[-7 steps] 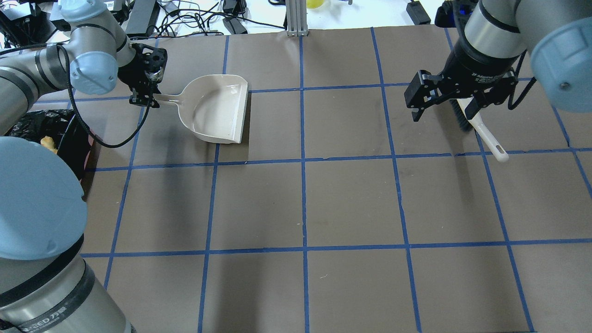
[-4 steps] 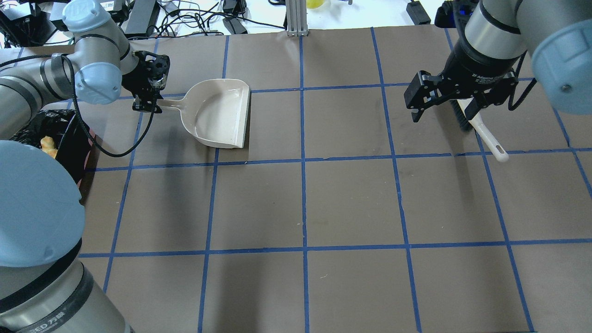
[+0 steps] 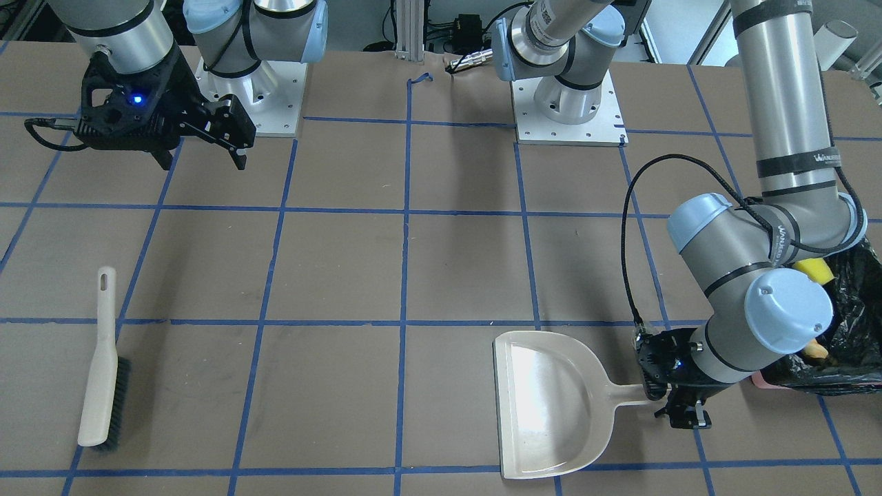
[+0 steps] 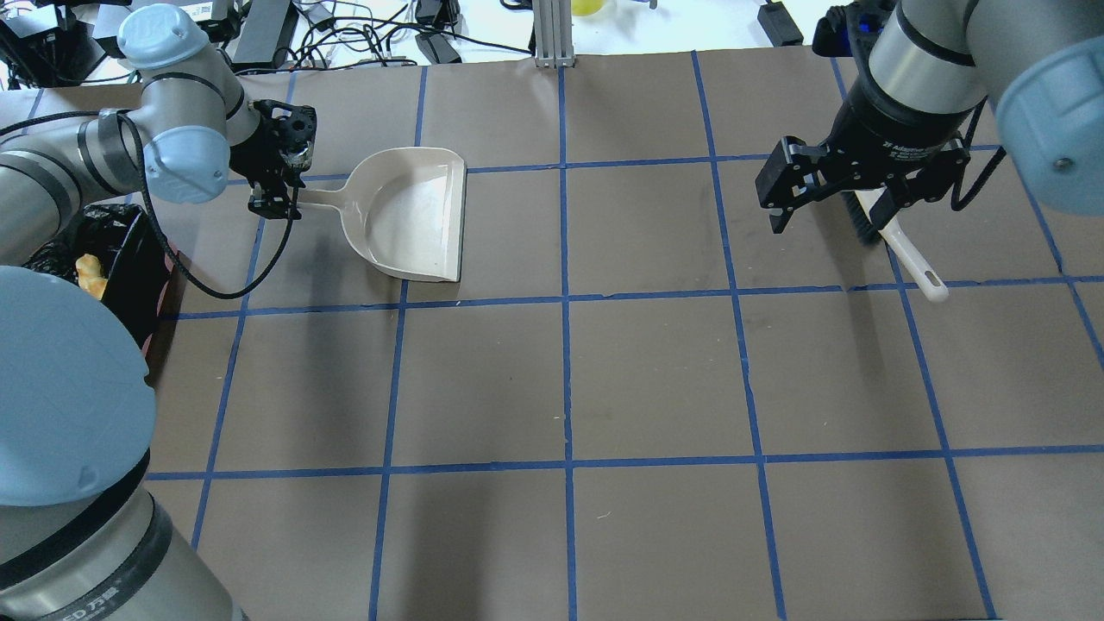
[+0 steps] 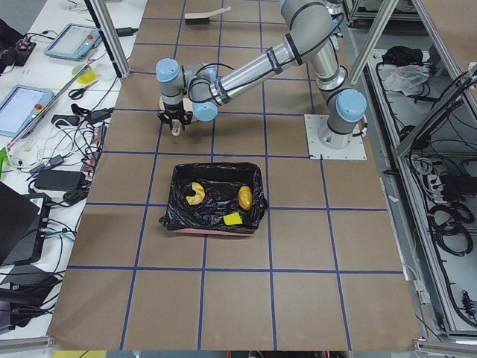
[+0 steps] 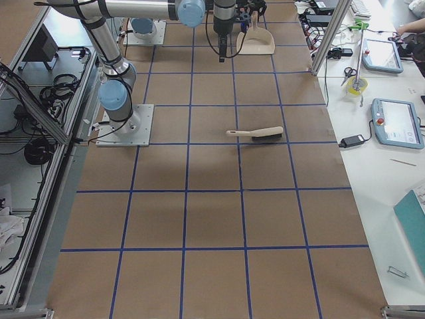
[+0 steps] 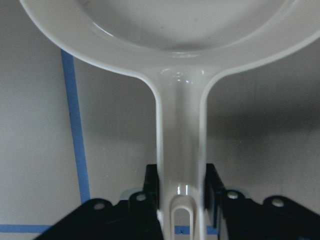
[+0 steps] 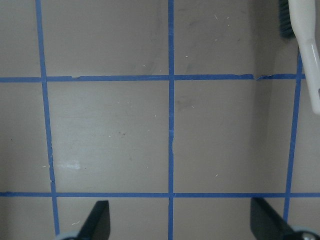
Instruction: Sweep and dump trash into bin
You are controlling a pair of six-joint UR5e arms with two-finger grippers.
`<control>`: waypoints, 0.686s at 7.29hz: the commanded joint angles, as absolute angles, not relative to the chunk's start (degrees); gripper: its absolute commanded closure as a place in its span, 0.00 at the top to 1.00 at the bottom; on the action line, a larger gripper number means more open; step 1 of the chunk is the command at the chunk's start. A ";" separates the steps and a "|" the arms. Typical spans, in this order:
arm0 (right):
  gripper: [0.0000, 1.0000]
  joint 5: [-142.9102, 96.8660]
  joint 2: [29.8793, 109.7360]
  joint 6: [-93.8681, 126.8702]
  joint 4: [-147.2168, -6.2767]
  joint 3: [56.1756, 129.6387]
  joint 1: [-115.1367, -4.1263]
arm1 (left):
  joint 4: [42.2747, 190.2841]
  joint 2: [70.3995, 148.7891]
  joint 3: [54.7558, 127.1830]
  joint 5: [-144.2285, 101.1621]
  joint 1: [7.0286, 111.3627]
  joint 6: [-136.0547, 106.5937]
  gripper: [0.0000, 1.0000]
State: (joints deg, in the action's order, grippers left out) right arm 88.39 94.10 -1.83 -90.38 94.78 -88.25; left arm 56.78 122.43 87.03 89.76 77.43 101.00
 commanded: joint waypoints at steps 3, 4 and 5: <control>1.00 88.59 94.92 -1.58 -89.21 94.83 -88.24 | 62.89 116.83 86.92 89.91 77.61 96.53 0.94; 1.00 88.59 94.83 -1.58 -89.21 94.83 -88.24 | 67.54 113.07 87.10 89.83 77.61 91.20 0.94; 1.00 88.77 94.66 -1.84 -89.21 94.83 -88.24 | 71.24 109.03 87.01 89.82 77.61 85.84 0.94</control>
